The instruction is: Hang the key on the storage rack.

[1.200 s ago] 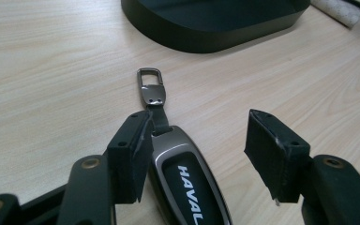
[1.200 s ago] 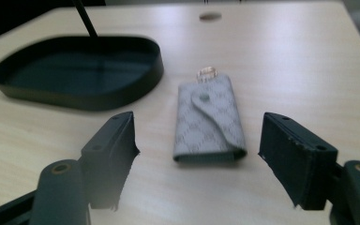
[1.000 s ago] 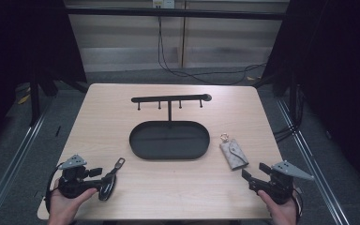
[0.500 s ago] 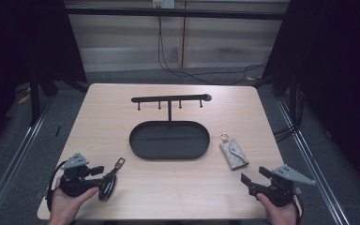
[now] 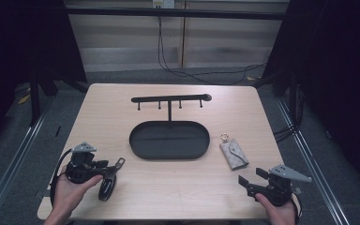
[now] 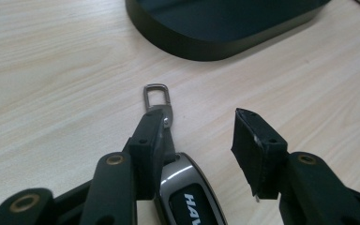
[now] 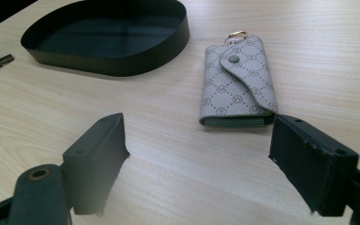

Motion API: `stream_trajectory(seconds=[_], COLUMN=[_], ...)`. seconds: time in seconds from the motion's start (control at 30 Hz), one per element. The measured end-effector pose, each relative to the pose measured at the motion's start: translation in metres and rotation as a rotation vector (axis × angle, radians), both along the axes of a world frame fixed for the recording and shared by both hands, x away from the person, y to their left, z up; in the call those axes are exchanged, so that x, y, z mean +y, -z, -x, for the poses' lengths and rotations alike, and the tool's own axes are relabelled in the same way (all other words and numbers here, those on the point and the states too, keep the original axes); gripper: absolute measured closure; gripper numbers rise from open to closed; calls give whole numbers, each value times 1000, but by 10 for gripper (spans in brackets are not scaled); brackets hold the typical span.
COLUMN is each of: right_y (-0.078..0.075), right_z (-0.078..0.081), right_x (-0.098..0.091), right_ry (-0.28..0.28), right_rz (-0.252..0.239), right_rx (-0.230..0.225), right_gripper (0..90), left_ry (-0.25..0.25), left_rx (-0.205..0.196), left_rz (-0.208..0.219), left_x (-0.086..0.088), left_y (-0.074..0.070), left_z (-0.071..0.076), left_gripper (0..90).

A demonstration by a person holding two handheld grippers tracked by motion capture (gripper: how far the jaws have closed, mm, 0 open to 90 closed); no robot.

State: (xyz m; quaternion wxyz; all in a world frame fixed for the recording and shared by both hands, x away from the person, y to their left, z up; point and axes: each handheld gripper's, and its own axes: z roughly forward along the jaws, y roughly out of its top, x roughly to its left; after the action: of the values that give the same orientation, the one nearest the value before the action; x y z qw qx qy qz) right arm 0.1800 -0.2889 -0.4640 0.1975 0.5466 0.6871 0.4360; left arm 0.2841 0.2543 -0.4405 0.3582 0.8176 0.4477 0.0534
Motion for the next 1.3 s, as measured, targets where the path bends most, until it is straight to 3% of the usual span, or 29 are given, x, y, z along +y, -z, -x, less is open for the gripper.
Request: stream_trajectory(seconds=[0.13,0.2,0.23,0.47,0.57,0.67,0.73,0.87,1.03,1.13,1.3], right_y=[0,0,0,0,1,1,1,1,2,2,2], right_z=[-1,0,0,-1,-1,-2,-2,-3,-4,-4,-4], right_x=[0,1,1,2,1,1,2,2,3,2,3], right_ry=[-6,-9,-10,-22,-25,-26,-31,-36,-46,-44,-45], right_rz=[-1,0,1,4,2,3,3,4,7,5,7], right_rx=[4,4,4,15,20,24,27,28,34,39,43], right_gripper=[185,185,185,185,185,185,185,186,190,190,192], left_ry=[0,-35,-17,13,13,20,-1,24,35,38,76], left_rx=[15,32,33,109,123,133,144,194,229,225,255], left_rz=[-37,-68,-91,-123,-166,-177,-208,-254,-274,-283,-310], left_x=[-8,-12,-15,-21,-23,-25,-30,-35,-37,-40,-46], left_y=[-4,-8,-9,-7,-6,-6,-4,1,-2,-4,0], left_z=[-9,-14,-16,-27,-30,-33,-34,-40,-47,-49,-56], left_gripper=[545,532,515,524,522,512,479,492,487,492,522])
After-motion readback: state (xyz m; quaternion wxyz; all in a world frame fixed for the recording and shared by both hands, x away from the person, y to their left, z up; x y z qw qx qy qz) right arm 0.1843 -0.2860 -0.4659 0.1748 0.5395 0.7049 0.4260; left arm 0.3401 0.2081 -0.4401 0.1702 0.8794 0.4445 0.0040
